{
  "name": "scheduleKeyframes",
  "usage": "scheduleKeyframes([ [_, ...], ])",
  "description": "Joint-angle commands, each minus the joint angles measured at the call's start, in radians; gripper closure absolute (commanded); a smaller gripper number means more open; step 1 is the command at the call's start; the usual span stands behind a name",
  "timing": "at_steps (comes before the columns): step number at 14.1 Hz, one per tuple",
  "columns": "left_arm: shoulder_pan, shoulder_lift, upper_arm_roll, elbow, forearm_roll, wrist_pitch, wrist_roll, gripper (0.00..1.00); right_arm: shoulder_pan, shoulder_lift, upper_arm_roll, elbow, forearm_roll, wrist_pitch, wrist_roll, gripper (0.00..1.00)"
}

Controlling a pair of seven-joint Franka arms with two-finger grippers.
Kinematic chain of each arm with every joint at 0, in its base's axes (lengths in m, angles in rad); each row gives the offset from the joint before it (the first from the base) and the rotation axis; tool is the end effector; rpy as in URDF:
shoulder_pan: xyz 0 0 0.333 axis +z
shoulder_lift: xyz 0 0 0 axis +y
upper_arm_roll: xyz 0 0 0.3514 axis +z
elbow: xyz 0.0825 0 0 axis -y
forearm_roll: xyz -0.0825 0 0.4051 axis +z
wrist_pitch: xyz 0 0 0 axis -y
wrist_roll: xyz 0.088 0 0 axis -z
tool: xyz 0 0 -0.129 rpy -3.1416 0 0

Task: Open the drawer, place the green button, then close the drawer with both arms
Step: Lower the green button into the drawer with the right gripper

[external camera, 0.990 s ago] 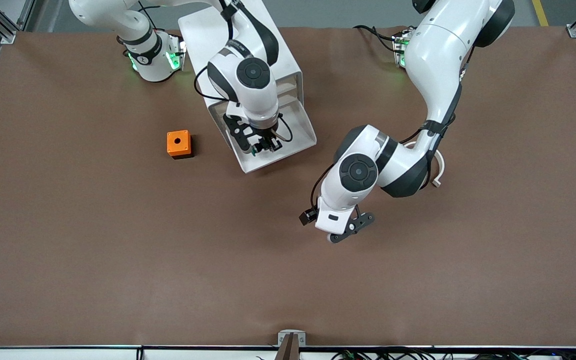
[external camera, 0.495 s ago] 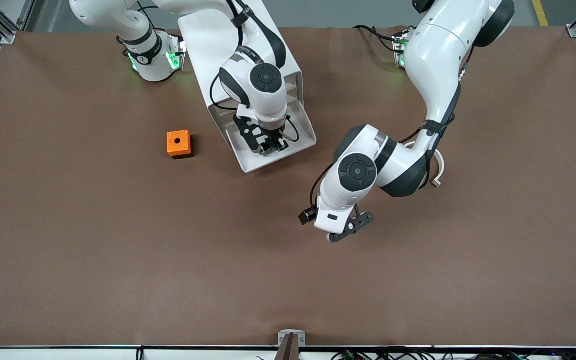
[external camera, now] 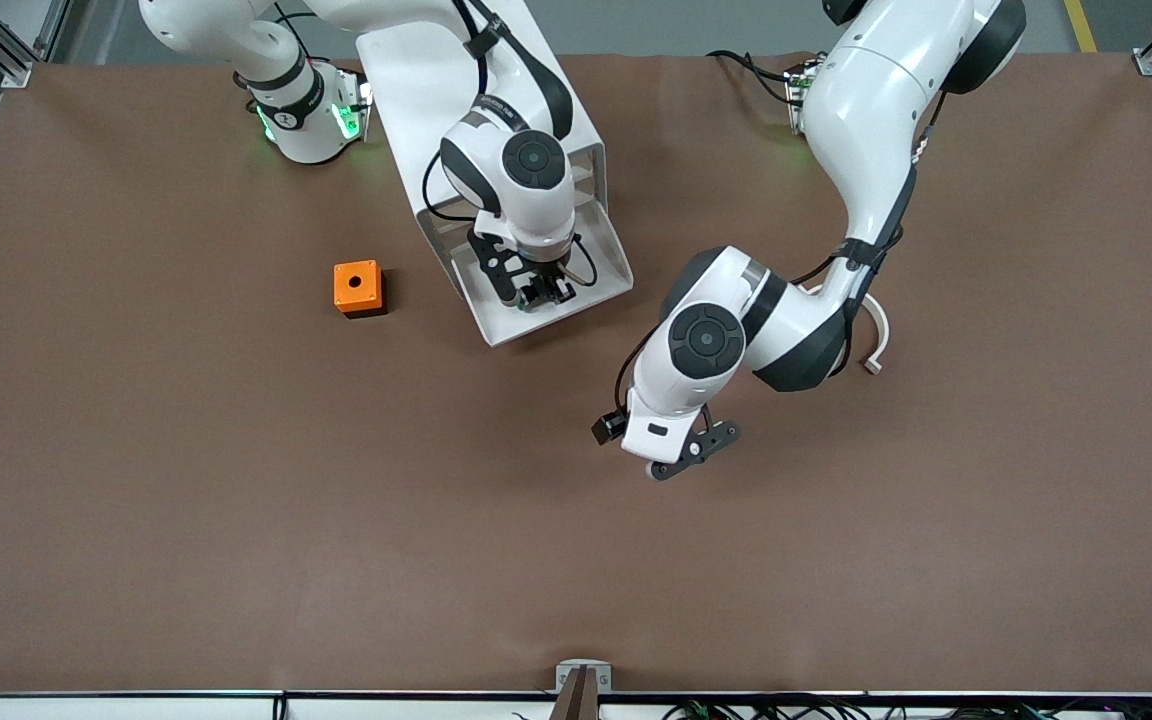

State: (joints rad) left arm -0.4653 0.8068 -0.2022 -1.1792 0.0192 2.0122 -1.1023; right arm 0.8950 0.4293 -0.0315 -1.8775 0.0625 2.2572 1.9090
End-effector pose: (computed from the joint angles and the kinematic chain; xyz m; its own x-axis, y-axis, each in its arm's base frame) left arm 0.6617 -0.4609 0.3103 0.8798 0.4653 -0.0970 0.4734 -0.8762 0.0908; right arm 0.4249 0.5030 0.2743 0.4676 -0.8838 -0.0148 -0.8820 -0.4676 0.0580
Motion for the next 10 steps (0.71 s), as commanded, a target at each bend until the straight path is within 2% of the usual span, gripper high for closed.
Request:
scheduleKeyframes([
  [1,0.002,-0.020,-0.003,-0.020,0.028,0.002,0.005,0.01,0.015,0.006,-0.008,0.014,0.008,-0.002,0.047,1.00],
  [7,0.002,-0.020,-0.003,-0.020,0.028,0.002,0.004,0.01,0.015,0.025,-0.008,0.038,0.008,-0.007,0.047,0.96],
  [8,0.002,-0.020,-0.003,-0.020,0.028,0.002,0.005,0.01,0.016,0.026,-0.008,0.046,0.008,-0.010,0.047,0.86],
  [9,0.002,-0.020,-0.003,-0.020,0.028,0.002,0.004,0.01,0.015,0.026,-0.008,0.047,0.008,-0.011,0.038,0.54],
  [10,0.004,-0.020,-0.003,-0.020,0.028,0.002,0.004,0.01,0.015,0.028,-0.008,0.052,0.008,-0.011,0.041,0.17],
])
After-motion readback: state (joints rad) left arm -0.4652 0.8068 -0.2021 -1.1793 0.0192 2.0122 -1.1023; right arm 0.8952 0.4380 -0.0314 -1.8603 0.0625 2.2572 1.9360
